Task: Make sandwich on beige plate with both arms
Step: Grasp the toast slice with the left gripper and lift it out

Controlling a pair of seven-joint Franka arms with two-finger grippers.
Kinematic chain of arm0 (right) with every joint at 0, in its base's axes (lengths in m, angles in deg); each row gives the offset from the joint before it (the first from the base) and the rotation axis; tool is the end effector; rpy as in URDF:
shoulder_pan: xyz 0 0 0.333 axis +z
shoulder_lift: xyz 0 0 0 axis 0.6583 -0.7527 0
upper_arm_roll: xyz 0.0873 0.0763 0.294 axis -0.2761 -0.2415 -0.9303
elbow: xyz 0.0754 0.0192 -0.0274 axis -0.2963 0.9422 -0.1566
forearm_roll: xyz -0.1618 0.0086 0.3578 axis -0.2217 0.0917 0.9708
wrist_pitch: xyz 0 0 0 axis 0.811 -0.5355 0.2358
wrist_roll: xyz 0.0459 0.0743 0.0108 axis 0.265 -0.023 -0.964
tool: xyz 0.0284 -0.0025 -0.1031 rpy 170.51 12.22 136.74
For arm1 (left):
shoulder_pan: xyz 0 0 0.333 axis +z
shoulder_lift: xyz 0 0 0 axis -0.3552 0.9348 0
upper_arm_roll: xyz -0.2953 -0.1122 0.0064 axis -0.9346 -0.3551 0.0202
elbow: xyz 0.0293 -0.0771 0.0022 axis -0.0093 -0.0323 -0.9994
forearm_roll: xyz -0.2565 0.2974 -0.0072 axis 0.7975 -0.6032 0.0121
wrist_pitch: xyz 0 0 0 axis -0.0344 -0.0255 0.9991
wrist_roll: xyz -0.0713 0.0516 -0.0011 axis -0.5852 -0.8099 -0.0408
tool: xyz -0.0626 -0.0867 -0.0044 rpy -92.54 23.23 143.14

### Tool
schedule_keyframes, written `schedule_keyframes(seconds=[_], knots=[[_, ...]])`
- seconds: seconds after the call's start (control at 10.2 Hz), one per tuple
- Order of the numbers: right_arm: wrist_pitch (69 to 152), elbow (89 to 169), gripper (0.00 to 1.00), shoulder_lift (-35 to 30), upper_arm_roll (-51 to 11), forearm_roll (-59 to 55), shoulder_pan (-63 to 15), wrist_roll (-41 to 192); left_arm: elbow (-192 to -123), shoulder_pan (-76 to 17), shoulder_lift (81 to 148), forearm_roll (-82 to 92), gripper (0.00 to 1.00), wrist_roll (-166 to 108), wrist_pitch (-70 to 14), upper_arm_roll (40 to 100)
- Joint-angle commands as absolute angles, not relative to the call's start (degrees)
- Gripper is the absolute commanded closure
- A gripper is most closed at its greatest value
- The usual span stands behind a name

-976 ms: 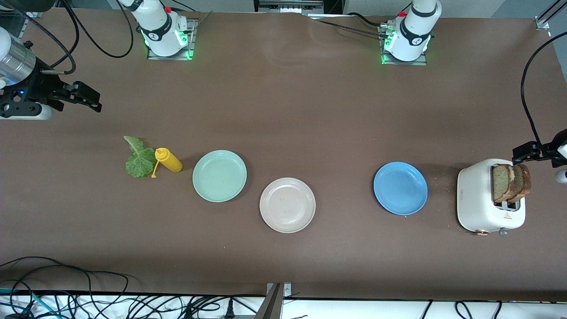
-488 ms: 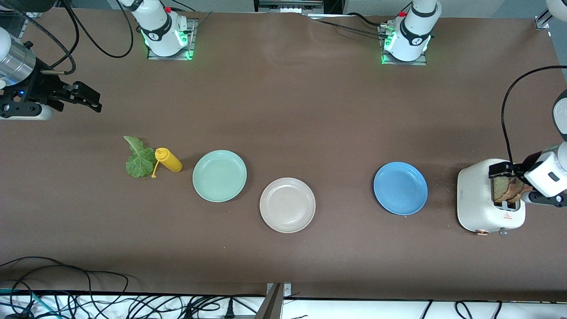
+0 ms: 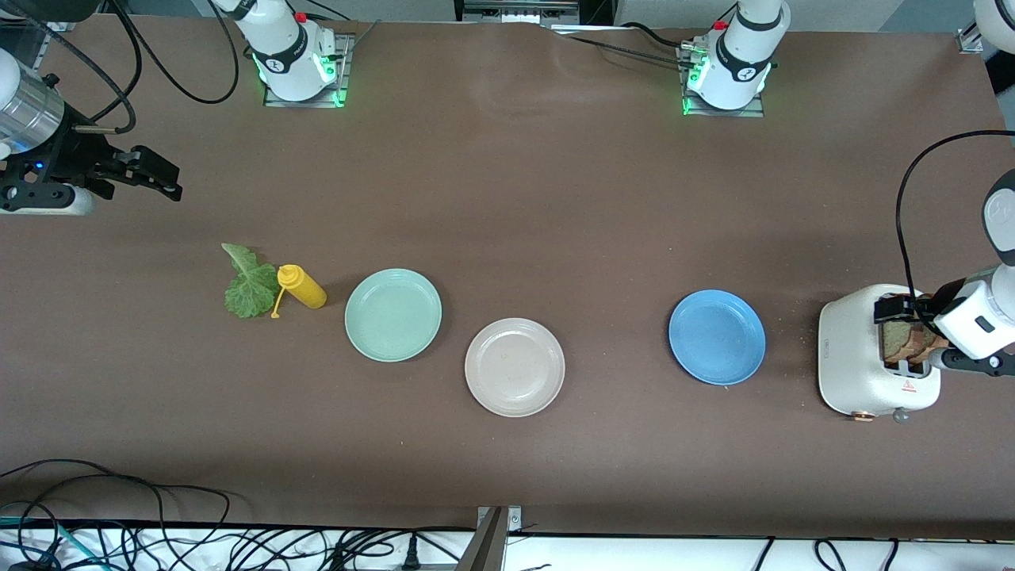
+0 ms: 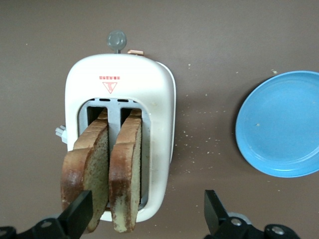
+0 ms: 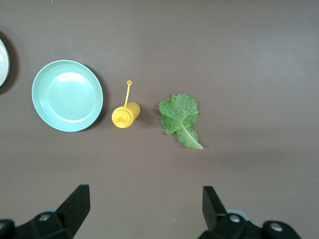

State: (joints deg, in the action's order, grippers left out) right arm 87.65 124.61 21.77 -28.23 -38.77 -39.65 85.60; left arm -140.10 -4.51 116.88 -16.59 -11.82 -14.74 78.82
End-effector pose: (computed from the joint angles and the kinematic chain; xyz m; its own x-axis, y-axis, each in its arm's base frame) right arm 0.5529 0.0430 0.5942 0.9994 -0.0138 -0.0312 -0.0136 -0.9999 0.0063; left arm 0.6760 0.1162 0.4056 0.9851 -0.1096 -0.1326 -0.1236 -0.9870 -0.1024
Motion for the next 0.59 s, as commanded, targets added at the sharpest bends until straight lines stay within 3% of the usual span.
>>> schedule_keyframes(seconds=[0.0,0.2,0.29,0.49], knots=[[87.53,123.56,0.0,21.34,-28.09,-38.76,-39.59,85.6,-139.58,-4.19,118.11,-19.27,0.01,-10.38,-14.76,78.79],[87.53,123.56,0.0,21.34,-28.09,-38.76,-39.59,85.68,-139.85,-4.02,118.37,-19.18,0.02,-10.38,-14.49,78.79],[87.61,123.56,0.0,21.34,-28.09,-38.76,-39.59,85.6,-139.93,-4.02,118.37,-19.01,0.07,-10.56,-14.14,78.79],[87.53,123.56,0.0,21.34,-28.09,-38.76,-39.59,85.6,-140.11,-4.02,118.46,-19.0,0.52,-10.65,-13.88,78.79]])
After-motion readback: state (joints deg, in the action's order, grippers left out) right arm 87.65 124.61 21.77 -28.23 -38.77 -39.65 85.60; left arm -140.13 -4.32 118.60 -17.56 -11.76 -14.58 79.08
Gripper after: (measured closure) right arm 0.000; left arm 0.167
